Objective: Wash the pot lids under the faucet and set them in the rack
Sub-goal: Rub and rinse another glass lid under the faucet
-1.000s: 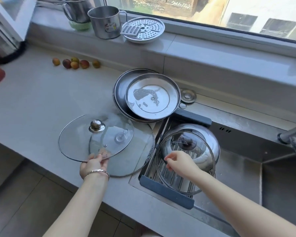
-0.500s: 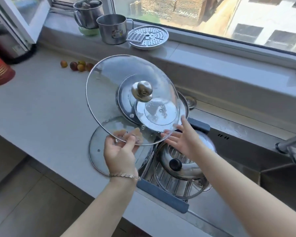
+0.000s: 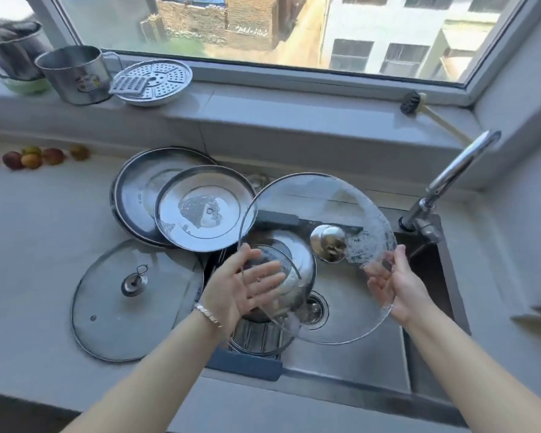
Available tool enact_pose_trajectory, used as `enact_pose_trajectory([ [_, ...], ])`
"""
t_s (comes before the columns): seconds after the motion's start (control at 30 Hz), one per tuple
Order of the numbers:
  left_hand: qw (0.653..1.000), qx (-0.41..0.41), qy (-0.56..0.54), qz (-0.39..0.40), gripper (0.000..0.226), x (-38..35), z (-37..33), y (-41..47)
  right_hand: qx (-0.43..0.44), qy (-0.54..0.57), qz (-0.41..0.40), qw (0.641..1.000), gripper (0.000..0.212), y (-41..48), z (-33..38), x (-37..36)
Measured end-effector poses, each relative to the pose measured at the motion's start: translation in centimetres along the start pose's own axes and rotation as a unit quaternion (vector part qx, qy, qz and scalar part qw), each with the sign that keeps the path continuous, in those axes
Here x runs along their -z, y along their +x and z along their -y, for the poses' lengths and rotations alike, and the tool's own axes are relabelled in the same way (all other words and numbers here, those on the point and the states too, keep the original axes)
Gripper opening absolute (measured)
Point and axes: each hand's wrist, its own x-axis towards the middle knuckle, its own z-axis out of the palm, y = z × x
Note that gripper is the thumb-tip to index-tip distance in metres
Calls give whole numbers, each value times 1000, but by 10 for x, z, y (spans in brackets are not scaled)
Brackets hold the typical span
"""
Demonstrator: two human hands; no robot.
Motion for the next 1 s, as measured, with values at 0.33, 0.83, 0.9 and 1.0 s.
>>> enact_pose_trajectory([
  [0.33, 985, 148, 86, 22, 60, -61, 29, 38, -30, -136, 14, 990, 39, 14, 31, 88],
  [0.83, 994, 42, 41, -96, 68, -92, 44, 90, -28, -336, -84, 938, 66, 133, 94, 66],
  [0.9, 994, 36, 39, -100, 68, -97, 43, 95, -40, -353, -92, 930, 57, 142, 95, 63],
  [1.0, 993, 35, 39, -102, 69, -102, 44, 99, -55, -366, -122, 921, 44, 153, 90, 63],
])
